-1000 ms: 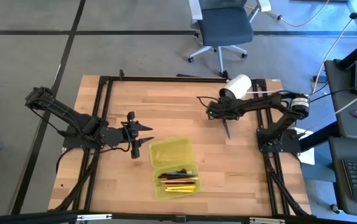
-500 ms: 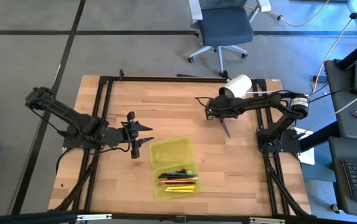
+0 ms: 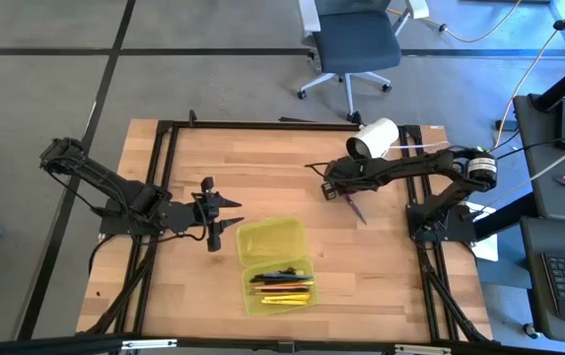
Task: Pick & place school supplies into a supply box
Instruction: Put the purple scissors into the yellow supplies box
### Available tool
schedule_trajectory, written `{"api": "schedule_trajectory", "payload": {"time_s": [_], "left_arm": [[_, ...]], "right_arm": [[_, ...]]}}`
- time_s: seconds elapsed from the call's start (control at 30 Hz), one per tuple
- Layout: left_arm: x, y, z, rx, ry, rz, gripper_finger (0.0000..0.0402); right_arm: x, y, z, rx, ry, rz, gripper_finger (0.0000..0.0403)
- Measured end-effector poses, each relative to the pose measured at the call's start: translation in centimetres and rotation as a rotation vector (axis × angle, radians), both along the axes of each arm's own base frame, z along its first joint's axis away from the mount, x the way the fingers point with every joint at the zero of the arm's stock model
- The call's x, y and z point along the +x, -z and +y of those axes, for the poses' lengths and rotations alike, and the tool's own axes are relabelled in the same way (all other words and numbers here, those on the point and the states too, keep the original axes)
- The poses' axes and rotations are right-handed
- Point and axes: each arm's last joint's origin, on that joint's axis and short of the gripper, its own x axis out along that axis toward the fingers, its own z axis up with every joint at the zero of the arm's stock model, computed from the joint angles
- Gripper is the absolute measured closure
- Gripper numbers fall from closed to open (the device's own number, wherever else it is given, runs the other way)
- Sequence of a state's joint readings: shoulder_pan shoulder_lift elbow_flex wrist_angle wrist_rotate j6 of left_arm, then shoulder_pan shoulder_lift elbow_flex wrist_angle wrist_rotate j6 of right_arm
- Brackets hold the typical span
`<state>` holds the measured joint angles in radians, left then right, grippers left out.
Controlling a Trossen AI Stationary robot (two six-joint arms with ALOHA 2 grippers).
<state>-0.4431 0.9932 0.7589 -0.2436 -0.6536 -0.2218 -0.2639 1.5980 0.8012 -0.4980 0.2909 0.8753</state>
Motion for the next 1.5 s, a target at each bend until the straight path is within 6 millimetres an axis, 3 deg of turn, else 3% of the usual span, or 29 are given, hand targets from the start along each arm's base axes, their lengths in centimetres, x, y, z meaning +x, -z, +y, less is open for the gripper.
{"api": "schedule_trajectory", "payload": {"time_s": [0.17, 0.37, 0.6, 0.73, 0.9, 1.1, 1.23, 1.37, 1.5], "left_arm": [[0.0, 0.0, 0.0, -0.007, 0.015, 0.003, 0.0242], [0.0, 0.1, -0.2, -0.028, 0.060, 0.013, 0.0242], [0.0, 0.1, -0.4, -0.054, 0.114, 0.025, 0.0242], [0.0, 0.1, -0.4, -0.063, 0.133, 0.029, 0.0242], [0.0, 0.1, -0.4, -0.065, 0.138, 0.030, 0.0242], [0.0, 0.1, -0.4, -0.065, 0.138, 0.028, 0.0242], [0.0, 0.1, -0.4, -0.065, 0.138, 0.030, 0.0242], [0.0, 0.1, -0.4, -0.065, 0.138, 0.030, 0.0242], [0.0, 0.1, -0.4, -0.065, 0.138, 0.031, 0.0242]], "right_arm": [[1.4, -2.2, 1.2, -0.050, -0.102, -0.060, 0.0332], [4.4, -6.2, 3.6, -0.079, -0.287, -0.184, 0.0330], [7.4, -12.4, 8.7, -0.145, -0.562, -0.363, 0.0330], [8.0, -14.4, 12.4, -0.169, -0.688, -0.480, 0.0329], [8.2, -14.8, 16.6, -0.229, -0.885, -0.580, 0.0329], [9.2, -13.5, 21.0, -0.236, -1.180, -0.678, 0.0328], [9.9, -11.5, 23.7, -0.201, -1.393, -0.714, 0.0328], [10.3, -10.8, 25.5, -0.201, -1.516, -0.810, 0.0328], [10.7, -10.3, 26.0, -0.191, -1.545, -0.846, 0.0328]]}}
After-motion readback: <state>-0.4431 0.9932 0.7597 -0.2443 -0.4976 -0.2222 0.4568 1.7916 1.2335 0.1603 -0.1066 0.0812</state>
